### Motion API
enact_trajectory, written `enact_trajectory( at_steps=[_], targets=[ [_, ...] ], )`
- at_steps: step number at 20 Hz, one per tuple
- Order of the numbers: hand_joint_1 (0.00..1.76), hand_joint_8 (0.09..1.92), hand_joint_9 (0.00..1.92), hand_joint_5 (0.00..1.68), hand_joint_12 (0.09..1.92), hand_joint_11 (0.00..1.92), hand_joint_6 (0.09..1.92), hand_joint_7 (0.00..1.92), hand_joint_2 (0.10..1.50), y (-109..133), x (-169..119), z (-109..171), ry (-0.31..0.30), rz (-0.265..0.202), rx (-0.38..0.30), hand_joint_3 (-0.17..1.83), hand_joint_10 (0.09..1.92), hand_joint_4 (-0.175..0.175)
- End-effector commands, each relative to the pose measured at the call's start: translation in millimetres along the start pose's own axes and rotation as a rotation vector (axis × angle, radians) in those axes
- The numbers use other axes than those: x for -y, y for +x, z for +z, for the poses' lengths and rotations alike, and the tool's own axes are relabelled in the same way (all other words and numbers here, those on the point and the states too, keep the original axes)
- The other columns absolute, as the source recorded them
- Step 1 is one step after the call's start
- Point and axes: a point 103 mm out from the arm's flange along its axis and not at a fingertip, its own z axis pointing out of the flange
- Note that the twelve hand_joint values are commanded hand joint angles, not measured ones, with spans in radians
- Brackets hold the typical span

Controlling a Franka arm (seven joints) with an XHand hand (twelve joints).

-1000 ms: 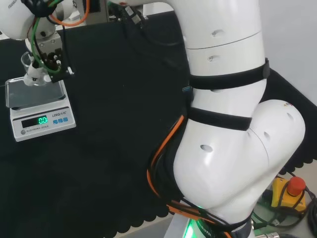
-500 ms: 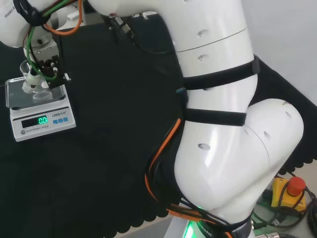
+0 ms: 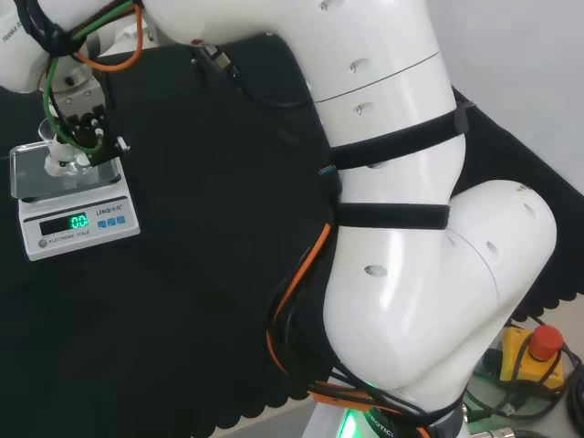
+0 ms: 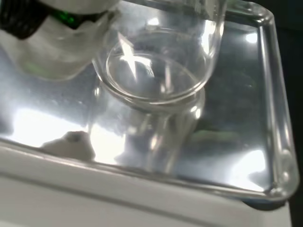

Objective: Put the beaker on the electronic balance.

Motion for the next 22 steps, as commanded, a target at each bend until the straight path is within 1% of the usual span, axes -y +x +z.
enact_trajectory(
  at_steps=[1, 2, 3, 4, 5, 6, 7, 8, 9, 10, 11, 12, 13, 14, 15, 16, 17, 22],
  targets=[
    [1.01, 0.84, 1.25, 0.81, 1.19, 0.90, 0.92, 1.10, 0.63, -2, 3, 9, 0.036, 0.006, -0.071, 0.54, 0.67, 0.101],
    [0.99, 0.87, 1.20, 0.69, 1.21, 0.86, 0.96, 1.03, 0.59, -2, 3, 10, 0.041, 0.002, -0.070, 0.59, 0.70, 0.073],
    [0.94, 0.88, 1.10, 0.49, 1.26, 0.77, 0.88, 0.91, 0.56, -4, 3, 8, 0.045, -0.002, -0.087, 0.59, 0.71, 0.037],
    [0.89, 0.89, 1.02, 0.34, 1.31, 0.68, 0.78, 0.79, 0.54, -5, 4, 7, 0.046, -0.004, -0.092, 0.57, 0.73, 0.014],
    [0.83, 0.87, 0.85, 0.21, 1.37, 0.53, 0.63, 0.61, 0.53, -4, 4, 8, 0.065, -0.025, 0.037, 0.52, 0.75, 0.002],
    [0.78, 0.85, 0.68, 0.12, 1.44, 0.38, 0.46, 0.44, 0.53, 4, 4, 6, 0.060, -0.051, -0.006, 0.45, 0.78, -0.001],
    [0.74, 0.83, 0.56, 0.07, 1.49, 0.28, 0.31, 0.33, 0.54, 6, 4, 5, 0.057, -0.062, -0.040, 0.39, 0.81, -0.001],
    [0.70, 0.81, 0.46, 0.03, 1.54, 0.19, 0.18, 0.23, 0.55, 7, 4, 5, 0.058, -0.067, -0.056, 0.34, 0.84, 0.002],
    [0.68, 0.79, 0.38, 0.02, 1.57, 0.14, 0.09, 0.15, 0.56, 7, 3, 4, 0.058, -0.071, -0.062, 0.30, 0.87, 0.006],
    [0.66, 0.77, 0.33, 0.01, 1.59, 0.09, 0.09, 0.08, 0.57, 7, 4, 4, 0.060, -0.076, -0.088, 0.25, 0.89, 0.009],
    [0.64, 0.72, 0.28, 0.00, 1.60, 0.05, 0.09, 0.04, 0.58, -8, 7, 5, 0.059, -0.064, -0.012, 0.21, 0.90, 0.012],
    [0.62, 0.66, 0.25, 0.00, 1.61, 0.03, 0.09, 0.02, 0.58, -12, 8, 5, 0.059, -0.061, 0.012, 0.18, 0.91, 0.014],
    [0.61, 0.57, 0.22, 0.00, 1.61, 0.01, 0.09, 0.01, 0.59, -11, 8, 2, 0.076, -0.057, 0.001, 0.16, 0.91, 0.018],
    [0.61, 0.48, 0.20, 0.00, 1.60, 0.01, 0.09, 0.00, 0.59, -6, 7, 0, 0.079, -0.056, -0.003, 0.15, 0.92, 0.021],
    [0.60, 0.42, 0.18, 0.00, 1.60, 0.00, 0.09, 0.00, 0.59, -11, 9, -4, 0.059, -0.035, -0.050, 0.13, 0.92, 0.022],
    [0.60, 0.38, 0.17, 0.00, 1.59, 0.00, 0.09, 0.00, 0.59, -10, 10, -7, 0.052, -0.029, -0.063, 0.13, 0.92, 0.024],
    [0.59, 0.36, 0.16, 0.00, 1.59, 0.00, 0.09, 0.00, 0.59, -14, 11, -6, 0.045, -0.030, -0.050, 0.12, 0.92, 0.025],
    [0.58, 0.33, 0.15, 0.00, 1.58, 0.00, 0.09, 0.00, 0.59, -29, 14, -14, 0.041, -0.021, -0.078, 0.10, 0.92, 0.026]
  ],
)
